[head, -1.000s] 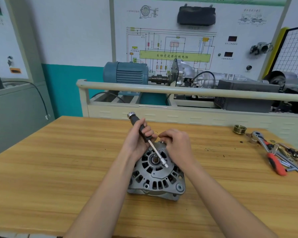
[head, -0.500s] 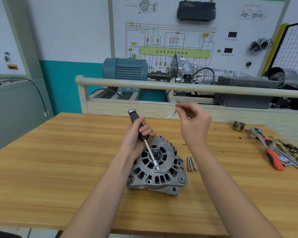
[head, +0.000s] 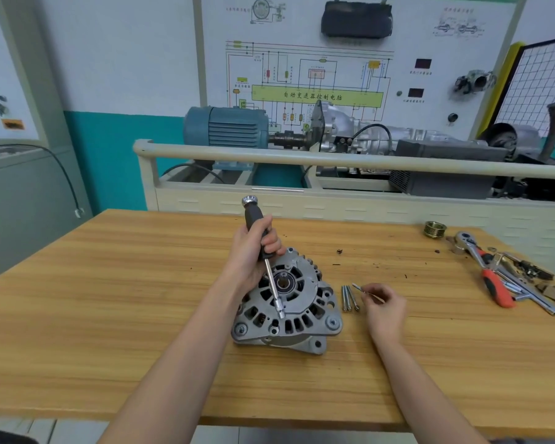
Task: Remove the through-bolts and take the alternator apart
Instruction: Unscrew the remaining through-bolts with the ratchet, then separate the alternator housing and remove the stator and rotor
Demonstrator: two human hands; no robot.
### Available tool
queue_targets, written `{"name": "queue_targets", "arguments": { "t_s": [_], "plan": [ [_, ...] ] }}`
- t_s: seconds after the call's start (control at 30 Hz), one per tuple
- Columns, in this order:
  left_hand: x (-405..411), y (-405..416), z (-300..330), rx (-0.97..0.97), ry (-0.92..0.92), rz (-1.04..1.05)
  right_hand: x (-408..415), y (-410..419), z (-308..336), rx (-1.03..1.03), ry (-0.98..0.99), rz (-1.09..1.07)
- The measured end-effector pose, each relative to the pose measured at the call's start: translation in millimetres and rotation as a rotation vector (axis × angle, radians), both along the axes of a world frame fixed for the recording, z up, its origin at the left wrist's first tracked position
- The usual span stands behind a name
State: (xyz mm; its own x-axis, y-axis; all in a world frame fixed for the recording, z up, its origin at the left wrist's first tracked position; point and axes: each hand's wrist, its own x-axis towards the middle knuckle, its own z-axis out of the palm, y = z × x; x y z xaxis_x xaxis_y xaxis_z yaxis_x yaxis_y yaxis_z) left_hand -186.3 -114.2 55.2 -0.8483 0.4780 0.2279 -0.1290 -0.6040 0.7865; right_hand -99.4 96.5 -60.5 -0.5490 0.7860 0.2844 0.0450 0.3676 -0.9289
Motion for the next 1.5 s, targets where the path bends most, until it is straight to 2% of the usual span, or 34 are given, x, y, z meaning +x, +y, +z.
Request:
{"name": "queue_targets", "arguments": {
  "t_s": [0.1, 0.23, 0.3, 0.5, 0.63, 0.7, 0.8, 0.9, 0.97, 1.07, 1.17, 1.27, 1.43, 1.5],
  "plan": [
    [1.8, -0.5, 1.7, -0.050, 0.019, 0.021, -2.3, 1.9, -1.8, 0.008, -0.076, 0.037],
    [6.3, 1.3, 13.1, -0.085, -0.063, -0.010, -3.6, 3.3, -6.2, 0.044, -0.175, 0.081],
    [12.7, 3.9, 22.8, -0.101, -0.030, -0.049, -2.8, 3.0, -5.4, 0.035, -0.179, 0.079],
    [48.7, 28.7, 57.3, -0.410, 0.257, -0.205, 8.1, -3.2, 30.2, -0.050, 0.109, 0.127],
    [75.3, 64.1, 63.4, -0.485, 0.416, -0.335, 24.0, 9.3, 82.5, 0.092, 0.284, 0.262],
    [84.5, 83.1, 60.4, -0.483, 0.413, -0.400, 34.4, 22.5, 96.5, 0.157, 0.266, 0.324],
    [92.3, 108.6, 50.6, -0.451, 0.309, -0.477, 45.8, 44.1, 94.6, 0.217, 0.185, 0.384],
    [90.3, 133.4, 35.2, -0.601, 0.267, -0.311, 50.9, 63.1, 71.4, 0.158, 0.090, 0.268],
    [82.8, 148.7, 20.9, -0.836, 0.364, -0.162, 52.0, 73.7, 51.9, 0.132, -0.046, 0.189],
    [71.5, 166.3, -6.2, -1.167, 0.538, -0.055, 53.4, 80.0, 26.0, 0.062, -0.217, 0.084],
    [66.0, 177.6, -31.1, -1.428, 0.687, 0.030, 55.7, 78.7, 9.5, 0.125, -0.271, -0.066],
    [63.5, 189.2, -47.8, -1.536, 0.755, 0.112, 53.3, 80.8, 3.7, 0.234, -0.270, -0.083],
    [64.4, 198.3, -75.2, -1.636, 0.800, 0.184, 46.0, 87.2, -4.7, 0.407, -0.393, -0.099],
    [63.6, 198.0, -84.6, -1.673, 0.875, 0.248, 43.7, 89.1, -8.3, 0.481, -0.455, -0.117]
  ]
}}
